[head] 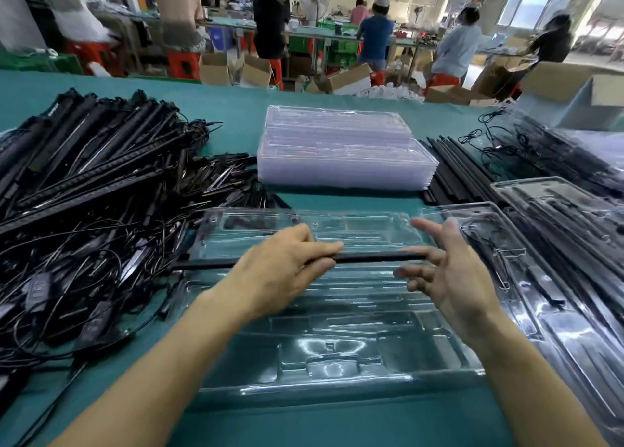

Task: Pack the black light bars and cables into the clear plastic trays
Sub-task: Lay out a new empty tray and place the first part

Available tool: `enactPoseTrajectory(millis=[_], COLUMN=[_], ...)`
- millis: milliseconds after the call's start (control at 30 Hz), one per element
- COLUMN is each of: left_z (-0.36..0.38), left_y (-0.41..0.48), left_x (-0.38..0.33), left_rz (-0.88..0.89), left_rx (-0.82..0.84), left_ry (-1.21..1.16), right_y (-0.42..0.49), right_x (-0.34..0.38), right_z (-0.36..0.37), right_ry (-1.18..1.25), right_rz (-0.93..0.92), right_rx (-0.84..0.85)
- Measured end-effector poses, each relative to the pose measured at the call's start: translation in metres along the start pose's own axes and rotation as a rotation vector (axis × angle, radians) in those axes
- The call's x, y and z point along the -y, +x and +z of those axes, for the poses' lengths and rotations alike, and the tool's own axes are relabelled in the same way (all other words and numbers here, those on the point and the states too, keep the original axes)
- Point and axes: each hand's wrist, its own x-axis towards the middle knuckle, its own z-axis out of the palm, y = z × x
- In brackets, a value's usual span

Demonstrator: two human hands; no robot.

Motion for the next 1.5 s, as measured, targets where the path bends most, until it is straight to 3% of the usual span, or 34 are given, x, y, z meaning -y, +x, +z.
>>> enactPoseTrajectory(millis=[167,367,700,800,933,1067,1167,1333,1500], left_z=[0.014,0.004,-0.008,-0.016,-0.021,-0.019,-0.018,-0.015,-0.013], left_y=[-0.002,-0.032,-0.056,-0.062,-0.066,-0.067,-0.067,-0.067,-0.065], left_x=[-0.008,-0.003,0.02,0.032,0.042,0.048,0.047,0.045,0.043], left_rz=[-0.006,-0.032,-0.239,-0.32,-0.378,-0.376,-0.343,-0.34,-0.357], left_rx=[0.049,-0.012,-0.09,-0.092,-0.122,-0.121,-0.133,-0.154,-0.152], left_ry=[-0.093,0.031,0.122,0.12,0.058,-0.087,-0.189,-0.185,-0.15], right_y=[0.003,0.016,0.001,-0.003,-0.009,-0.009,-0.013,-0.023,-0.023], right_x=[-0.011,-0.021,-0.019,-0.02,-0.02,-0.015,-0.015,-0.016,-0.009], right_z=[-0.007,-0.036,-0.02,-0.013,-0.012,-0.019,-0.019,-0.015,-0.007], right_ry=[-0.206,-0.126,-0.691,-0.846,-1.252,-1.192,-1.295,-1.43,-1.49], right_rz=[-0.09,0.025,-0.086,-0.203,-0.325,-0.205,-0.208,-0.23,-0.116], right_rx=[-0.012,-0.218,-0.114,-0.136,-0.241,-0.12,-0.097,-0.101,-0.112])
